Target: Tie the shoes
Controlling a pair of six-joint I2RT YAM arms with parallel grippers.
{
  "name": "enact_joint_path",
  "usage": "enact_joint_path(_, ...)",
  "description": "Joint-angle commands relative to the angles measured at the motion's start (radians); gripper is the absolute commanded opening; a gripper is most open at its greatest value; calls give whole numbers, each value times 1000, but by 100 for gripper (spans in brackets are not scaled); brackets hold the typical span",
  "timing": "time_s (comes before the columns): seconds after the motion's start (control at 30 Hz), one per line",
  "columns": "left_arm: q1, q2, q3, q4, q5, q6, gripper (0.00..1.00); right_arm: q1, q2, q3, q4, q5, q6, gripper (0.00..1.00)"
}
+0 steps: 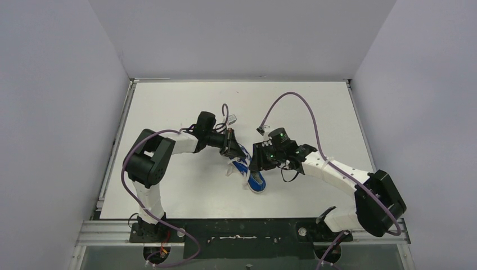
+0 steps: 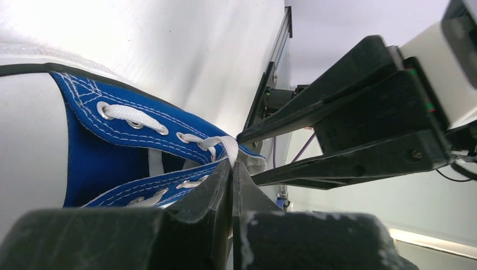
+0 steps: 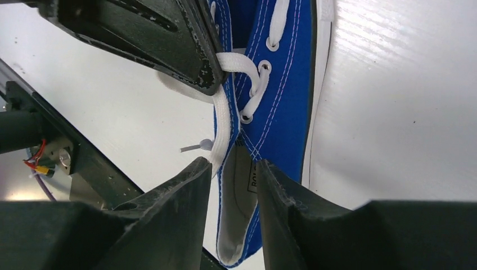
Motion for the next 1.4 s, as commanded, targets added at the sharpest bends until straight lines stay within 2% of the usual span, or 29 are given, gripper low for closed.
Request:
enact_joint_path(0.0,-2,-13,27,48,19,-6,0,49,7,45,45,112,87,35)
enact_joint_path(0.13,-2,-14,31,51,19,-8,0,79,27,83,-54,192,178,37)
enact_joint_path(0.37,-4,-16,30,54,25,-9,0,182,99,147,-144,362,197,39)
enact_joint_path(0.47,-2,-20,31,40,28,5,0,213,114,183,-191,419,185,33)
enact_joint_path(0.6,-2,-22,30,15,30,28,0,245,120,233,-287,508,161,17)
enact_joint_path(0.67,0,-22,30,0,30,40,0,248,113,244,-332,524,156,16)
enact_joint_path(0.8,0,-29,27,-10,25,50,0,252,92,253,-369,552,156,3)
enact_joint_path(0.9,1,-58,35,-86,9,105,1,251,85,267,-379,545,147,0)
enact_joint_path(1.0,3,-129,28,-251,-65,247,29,248,84,281,-376,530,132,0)
enact_joint_path(1.07,2,-175,11,-332,-129,343,41,238,79,275,-355,505,132,0)
enact_joint_path(1.17,1,-196,-30,-317,-159,367,48,223,64,262,-329,470,134,0)
enact_joint_path(1.37,-27,-168,-56,-290,-170,371,49,174,39,258,-339,430,126,0)
